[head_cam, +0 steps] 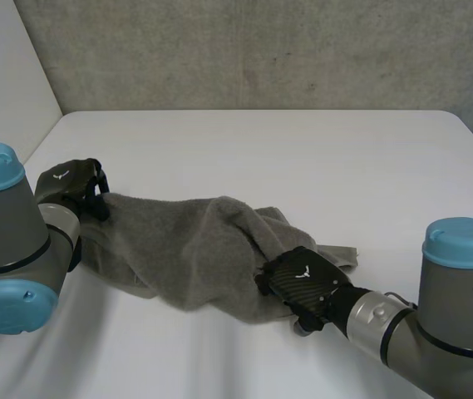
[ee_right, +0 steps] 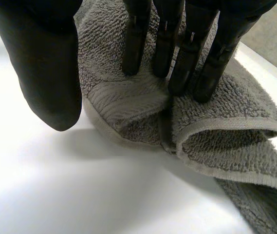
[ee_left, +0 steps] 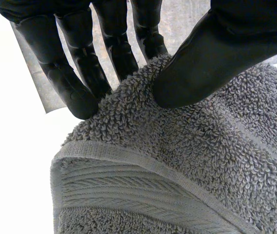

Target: Fold the towel.

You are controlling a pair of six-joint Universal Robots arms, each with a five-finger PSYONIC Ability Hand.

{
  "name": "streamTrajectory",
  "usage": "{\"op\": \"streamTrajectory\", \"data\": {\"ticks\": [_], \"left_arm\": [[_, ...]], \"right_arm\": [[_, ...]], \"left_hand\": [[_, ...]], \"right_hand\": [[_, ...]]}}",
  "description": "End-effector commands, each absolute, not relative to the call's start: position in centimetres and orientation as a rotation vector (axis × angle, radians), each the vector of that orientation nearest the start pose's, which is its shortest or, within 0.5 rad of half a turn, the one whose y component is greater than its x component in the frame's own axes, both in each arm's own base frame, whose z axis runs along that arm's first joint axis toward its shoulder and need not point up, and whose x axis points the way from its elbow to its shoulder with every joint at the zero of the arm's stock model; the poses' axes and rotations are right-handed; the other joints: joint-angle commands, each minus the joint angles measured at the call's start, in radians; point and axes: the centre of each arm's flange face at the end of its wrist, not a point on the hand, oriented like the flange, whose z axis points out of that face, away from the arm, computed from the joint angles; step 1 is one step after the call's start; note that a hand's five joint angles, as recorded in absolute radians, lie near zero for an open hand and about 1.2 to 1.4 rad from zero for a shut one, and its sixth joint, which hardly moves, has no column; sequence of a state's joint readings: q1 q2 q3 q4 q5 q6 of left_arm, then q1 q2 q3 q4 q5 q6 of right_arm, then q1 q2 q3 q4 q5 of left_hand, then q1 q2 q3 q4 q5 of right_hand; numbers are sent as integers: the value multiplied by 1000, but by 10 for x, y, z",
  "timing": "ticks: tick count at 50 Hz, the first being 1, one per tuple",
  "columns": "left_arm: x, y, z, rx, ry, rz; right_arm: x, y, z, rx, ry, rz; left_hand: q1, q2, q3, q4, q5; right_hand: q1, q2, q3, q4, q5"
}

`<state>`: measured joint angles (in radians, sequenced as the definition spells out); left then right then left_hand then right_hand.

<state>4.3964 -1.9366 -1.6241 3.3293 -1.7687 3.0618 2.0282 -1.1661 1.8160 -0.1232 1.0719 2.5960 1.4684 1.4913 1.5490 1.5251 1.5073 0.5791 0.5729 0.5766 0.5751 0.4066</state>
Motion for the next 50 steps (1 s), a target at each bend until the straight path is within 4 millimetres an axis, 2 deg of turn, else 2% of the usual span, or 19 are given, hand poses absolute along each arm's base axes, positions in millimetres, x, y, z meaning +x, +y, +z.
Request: {"op": "streamTrajectory", "data": {"ticks": [1,5,25,27,28,30,33,35,36,38,39,41,42,44,45,46,47,49,50], "left_arm": [[-216,-298,189,100,2529,-2011],[-216,-298,188,101,2532,-2007],[-216,-298,187,102,2534,-2003],[-216,-298,186,102,2535,-2001],[-216,-298,186,102,2535,-2001],[-216,-298,187,102,2534,-2003],[-216,-298,187,102,2534,-2003],[-216,-298,189,101,2531,-2011],[-216,-298,191,102,2528,-2018],[-217,-297,193,105,2523,-2027],[-217,-297,193,105,2523,-2027],[-218,-296,204,108,2505,-2061],[-218,-296,204,108,2505,-2062],[-219,-291,236,128,2419,-2177],[-219,-291,236,128,2418,-2177],[-218,-288,256,160,2351,-2237],[-218,-288,256,160,2350,-2237],[-216,-280,295,246,2175,-2347],[-216,-280,296,247,2174,-2347]], "right_arm": [[294,-187,128,-1452,1879,-1397],[299,-190,128,-1459,1877,-1419],[303,-203,115,-1474,1915,-1451],[304,-204,116,-1471,1918,-1461],[304,-204,116,-1471,1918,-1461],[304,-207,117,-1458,1920,-1488],[305,-209,119,-1451,1914,-1514],[306,-214,132,-1434,1891,-1596],[306,-214,132,-1434,1891,-1597],[307,-220,162,-1391,1854,-1717],[307,-220,162,-1390,1854,-1717],[305,-229,198,-1296,1822,-1830],[305,-229,198,-1296,1822,-1831],[300,-236,255,-1155,1741,-1972],[300,-236,255,-1154,1741,-1973],[293,-239,288,-1089,1701,-2045],[293,-239,289,-1088,1700,-2045],[270,-252,344,-1009,1696,-2147],[270,-252,344,-1009,1696,-2148]], "left_hand": [[-72,-95,-153,-129,-286],[-72,-95,-153,-129,-286],[-72,-95,-153,-129,-286],[-72,-95,-153,-129,-286],[-72,-95,-153,-129,-286],[-72,-95,-153,-129,-286],[-72,-95,-153,-129,-286],[-72,-95,-153,-129,-286],[-72,-95,-153,-129,-286],[-72,-95,-153,-129,-286],[-72,-95,-153,-129,-286],[-72,-95,-153,-129,-286],[-72,-95,-153,-129,-286],[-72,-95,-153,-129,-286],[-72,-95,-153,-129,-286],[-72,-95,-153,-129,-286],[-72,-95,-153,-129,-286],[-72,-95,-153,-129,-286],[-72,-95,-153,-129,-286]], "right_hand": [[34,40,37,38,32],[131,137,134,135,129],[193,199,195,197,191],[476,482,478,480,474],[478,484,480,482,476],[816,822,818,820,814],[817,823,820,821,815],[817,823,820,821,815],[817,823,820,821,815],[817,823,820,821,815],[817,823,820,821,815],[817,823,820,821,815],[817,823,820,821,815],[817,823,820,821,815],[817,823,820,821,815],[817,823,820,821,815],[817,823,820,821,815],[817,823,820,821,815],[817,823,820,821,815]]}}
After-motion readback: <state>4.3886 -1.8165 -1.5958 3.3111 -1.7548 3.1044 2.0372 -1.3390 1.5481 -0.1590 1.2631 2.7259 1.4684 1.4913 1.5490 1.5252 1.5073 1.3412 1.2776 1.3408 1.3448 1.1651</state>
